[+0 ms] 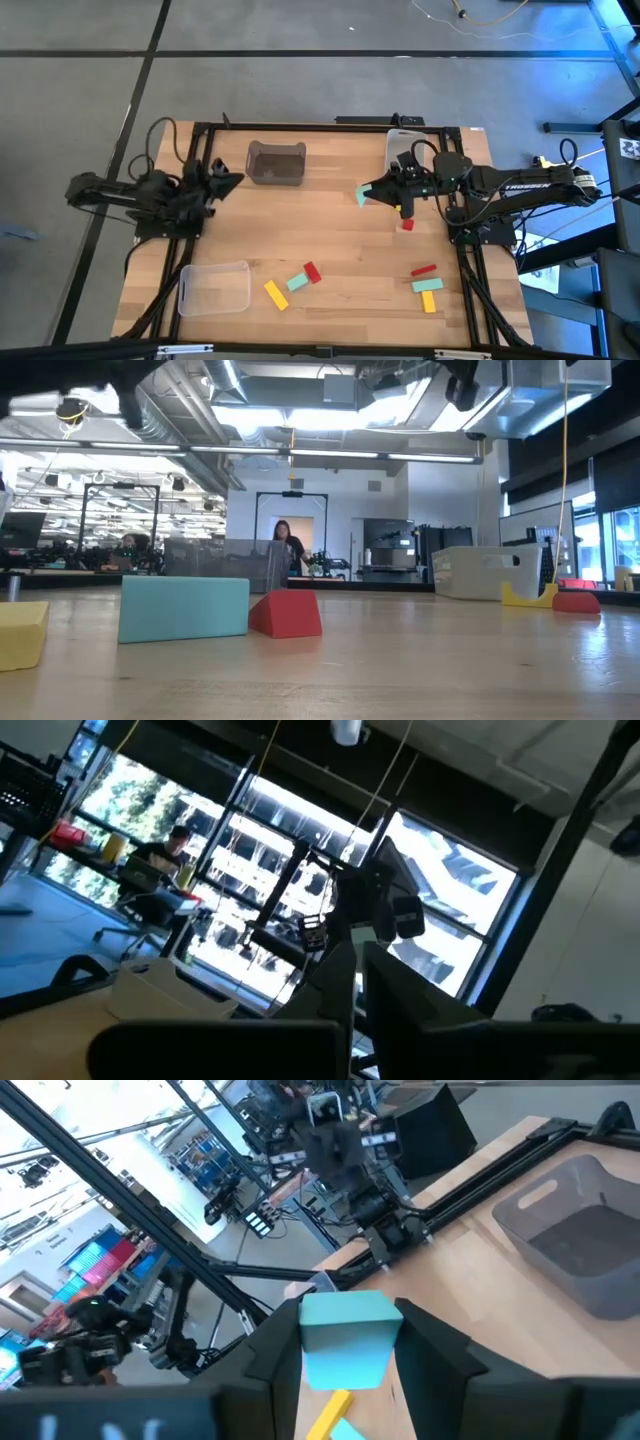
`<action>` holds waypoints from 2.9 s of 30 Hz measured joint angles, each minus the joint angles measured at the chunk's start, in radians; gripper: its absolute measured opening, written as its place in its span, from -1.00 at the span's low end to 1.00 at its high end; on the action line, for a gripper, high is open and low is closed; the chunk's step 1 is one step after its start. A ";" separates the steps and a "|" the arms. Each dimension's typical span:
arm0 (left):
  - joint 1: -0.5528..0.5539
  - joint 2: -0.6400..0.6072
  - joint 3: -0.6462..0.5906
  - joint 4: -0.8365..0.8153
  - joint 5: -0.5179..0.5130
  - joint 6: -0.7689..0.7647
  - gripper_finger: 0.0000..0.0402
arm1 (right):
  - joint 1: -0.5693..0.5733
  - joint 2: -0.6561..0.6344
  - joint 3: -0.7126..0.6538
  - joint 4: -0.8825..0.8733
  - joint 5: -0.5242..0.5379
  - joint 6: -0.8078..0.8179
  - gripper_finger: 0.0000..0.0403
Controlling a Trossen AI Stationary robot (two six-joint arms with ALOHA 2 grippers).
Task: Sort & place blocks by color
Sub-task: Put the top light blue block into the black bin
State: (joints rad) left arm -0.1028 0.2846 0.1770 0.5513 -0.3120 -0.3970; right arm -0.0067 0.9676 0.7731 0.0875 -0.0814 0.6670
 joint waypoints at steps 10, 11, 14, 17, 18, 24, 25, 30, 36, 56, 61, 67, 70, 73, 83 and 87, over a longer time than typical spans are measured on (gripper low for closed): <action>0.064 0.508 0.384 -0.068 0.059 -0.037 -0.19 | -0.005 0.000 0.000 0.029 -0.049 -0.025 -0.36; 0.078 0.549 0.419 -0.069 0.090 -0.039 -0.11 | -0.005 0.000 0.000 0.028 -0.052 -0.029 -0.36; 0.112 0.656 0.522 -0.068 0.204 -0.042 0.08 | -0.005 0.000 0.000 0.029 -0.052 -0.047 -0.36; 0.138 0.760 0.612 -0.069 0.302 -0.040 0.21 | -0.005 0.007 0.000 0.040 -0.048 -0.049 -0.36; 0.145 0.794 0.636 -0.069 0.327 -0.039 0.24 | -0.005 0.015 0.000 0.058 -0.046 -0.053 -0.36; 0.160 0.966 0.722 -0.072 0.368 -0.041 0.28 | -0.010 0.103 0.000 0.223 -0.038 -0.074 -0.36; 0.160 0.990 0.728 -0.072 0.368 -0.043 0.28 | -0.010 0.118 0.000 0.243 -0.025 -0.073 -0.36; 0.159 1.073 0.758 -0.066 0.414 -0.117 0.27 | -0.011 0.174 0.000 0.286 0.017 -0.077 -0.36; 0.159 1.123 0.773 -0.063 0.427 -0.171 0.27 | -0.011 0.231 0.000 0.331 0.036 -0.077 -0.36; 0.152 1.135 0.774 -0.098 0.378 -0.169 0.19 | -0.011 0.287 0.000 0.425 0.062 -0.097 -0.36; 0.153 1.135 0.774 -0.098 0.357 -0.168 -0.07 | -0.011 0.287 0.000 0.424 0.064 -0.097 -0.36; 0.159 1.134 0.774 -0.097 0.362 -0.144 -0.38 | -0.011 0.287 0.000 0.420 0.050 -0.097 -0.36; 0.167 1.134 0.774 -0.109 0.363 -0.143 -0.38 | -0.012 0.287 0.000 0.422 0.047 -0.097 -0.36; 0.180 1.133 0.774 -0.121 0.381 -0.134 -0.38 | -0.012 0.284 0.000 0.417 0.046 -0.102 -0.17; 0.239 0.979 0.774 -0.352 0.364 -0.026 -0.38 | -0.084 0.107 0.002 0.170 0.028 -0.154 0.61; 0.253 0.901 0.769 -0.413 0.357 0.062 -0.38 | -0.124 -0.001 0.002 0.013 0.032 -0.178 0.63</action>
State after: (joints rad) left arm 0.1498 1.1855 0.9459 0.1383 0.0446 -0.3350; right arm -0.1311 0.9665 0.7750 0.1004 -0.0496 0.4892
